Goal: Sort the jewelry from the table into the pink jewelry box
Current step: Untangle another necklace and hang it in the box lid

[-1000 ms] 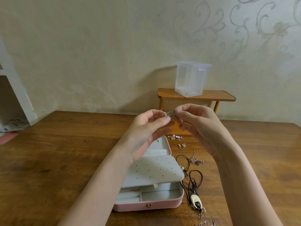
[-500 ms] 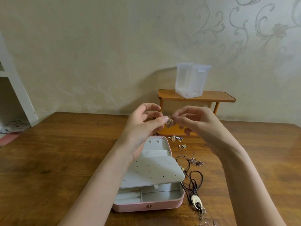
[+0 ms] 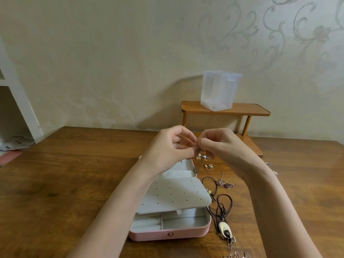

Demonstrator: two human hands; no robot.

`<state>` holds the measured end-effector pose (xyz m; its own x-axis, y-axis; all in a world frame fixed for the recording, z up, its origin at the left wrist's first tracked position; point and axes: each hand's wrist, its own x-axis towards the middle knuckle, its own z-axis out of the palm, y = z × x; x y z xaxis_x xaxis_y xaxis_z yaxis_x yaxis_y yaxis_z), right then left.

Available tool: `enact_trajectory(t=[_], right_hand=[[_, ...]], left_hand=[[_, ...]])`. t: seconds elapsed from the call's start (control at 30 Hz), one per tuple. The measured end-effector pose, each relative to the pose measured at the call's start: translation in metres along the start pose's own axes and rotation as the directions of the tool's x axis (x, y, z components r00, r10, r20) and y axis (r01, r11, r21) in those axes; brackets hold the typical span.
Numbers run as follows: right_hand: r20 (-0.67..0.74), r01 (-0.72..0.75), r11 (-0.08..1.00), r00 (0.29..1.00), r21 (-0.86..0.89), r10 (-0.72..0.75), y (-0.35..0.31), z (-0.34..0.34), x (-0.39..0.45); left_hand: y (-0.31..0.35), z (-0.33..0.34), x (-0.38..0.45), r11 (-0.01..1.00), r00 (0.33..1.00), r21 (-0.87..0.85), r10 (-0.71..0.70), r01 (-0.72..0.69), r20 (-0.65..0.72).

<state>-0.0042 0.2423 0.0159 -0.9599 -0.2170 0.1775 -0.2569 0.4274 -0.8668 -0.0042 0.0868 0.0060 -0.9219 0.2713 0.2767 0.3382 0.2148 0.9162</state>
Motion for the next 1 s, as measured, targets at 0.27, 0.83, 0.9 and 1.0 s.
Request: enact_trajectory(t=[0.27,0.83,0.9,1.0], right_hand=[[-0.045,0.002,0.965,0.999,0.262,0.01,0.003,0.009,0.005],[0.025,-0.054,0.813,0.999,0.579,0.048,0.004,0.01,0.008],[0.055,-0.045,0.774,0.998,0.632,0.014,0.002,0.008,0.007],[0.127,-0.029,0.819,0.99,0.574,-0.054,0.002,0.004,0.005]], left_hand=[[0.003,-0.001,-0.002,0.986,1.0,-0.166,0.001,-0.004,-0.02],[-0.007,0.014,0.004,0.981,0.985,0.173,0.109,-0.084,-0.137],[-0.003,0.006,0.004,0.997,0.987,-0.07,-0.018,0.007,-0.161],[0.001,-0.004,0.006,0.816,0.978,-0.556,-0.206,0.158,-0.025]])
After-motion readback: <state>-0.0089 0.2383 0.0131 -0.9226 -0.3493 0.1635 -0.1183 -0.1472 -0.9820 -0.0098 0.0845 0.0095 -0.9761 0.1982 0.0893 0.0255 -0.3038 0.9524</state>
